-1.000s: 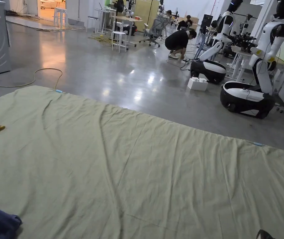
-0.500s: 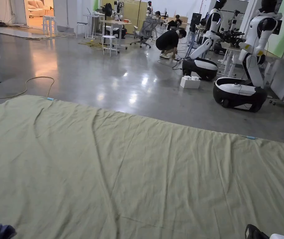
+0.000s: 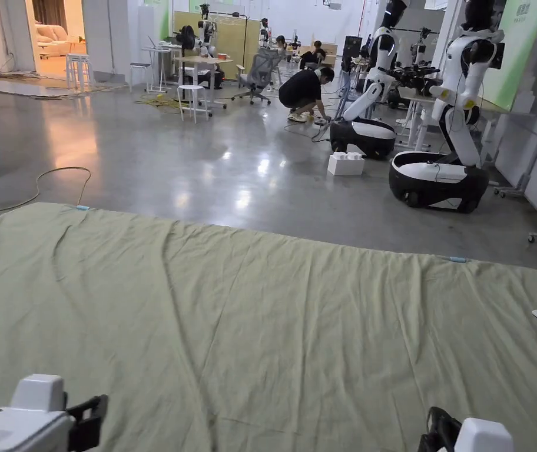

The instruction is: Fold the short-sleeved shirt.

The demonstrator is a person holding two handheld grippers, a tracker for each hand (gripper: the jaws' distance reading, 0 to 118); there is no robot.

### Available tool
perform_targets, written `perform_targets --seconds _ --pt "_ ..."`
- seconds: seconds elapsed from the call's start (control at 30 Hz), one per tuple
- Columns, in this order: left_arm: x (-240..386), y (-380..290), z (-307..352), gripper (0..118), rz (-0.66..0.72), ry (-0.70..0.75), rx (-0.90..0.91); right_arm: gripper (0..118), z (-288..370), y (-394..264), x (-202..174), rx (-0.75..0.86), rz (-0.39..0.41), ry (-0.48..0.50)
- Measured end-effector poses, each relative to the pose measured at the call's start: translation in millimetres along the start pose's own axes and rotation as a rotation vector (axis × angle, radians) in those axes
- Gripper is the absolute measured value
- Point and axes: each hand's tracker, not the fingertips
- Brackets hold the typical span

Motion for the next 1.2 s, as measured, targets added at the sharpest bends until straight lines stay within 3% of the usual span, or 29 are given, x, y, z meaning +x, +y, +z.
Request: perform_targets --seconds 0.2,0.43,0.53,0.67,0.73,0.83,1.2 --pt "68.6 3.1 3.6 54 -0.086 -0.017 0.171 1 -2.8 4.4 -12.8 0.016 0.019 0.001" --pt "110.1 29.1 19.6 19 -0.121 0.007 0.27 1 -1.4 10.3 -25.2 0.055 0.026 0.003" --pt "114.2 34.5 25.3 13 -0.121 0.008 0.299 1 0.3 11.5 -30.8 0.064 0.047 0.003" --pt "118.2 35.0 26.5 10 -0.166 0.027 0.31 1 3.1 9.9 -33.5 0.076 0.039 0.008" --pt "120.4 32.7 28.0 8 -0.157 0.029 0.311 1 2.8 8.9 -32.8 0.072 -0.002 0.015" --pt "115.2 30.9 29.1 6 -0.078 0.018 0.335 1 3.9 8.1 -35.1 0.078 0.006 0.011" --pt "117.1 28.9 29.7 3 -0.082 0.027 0.336 1 5.3 13.9 -29.7 0.096 0.003 0.001"
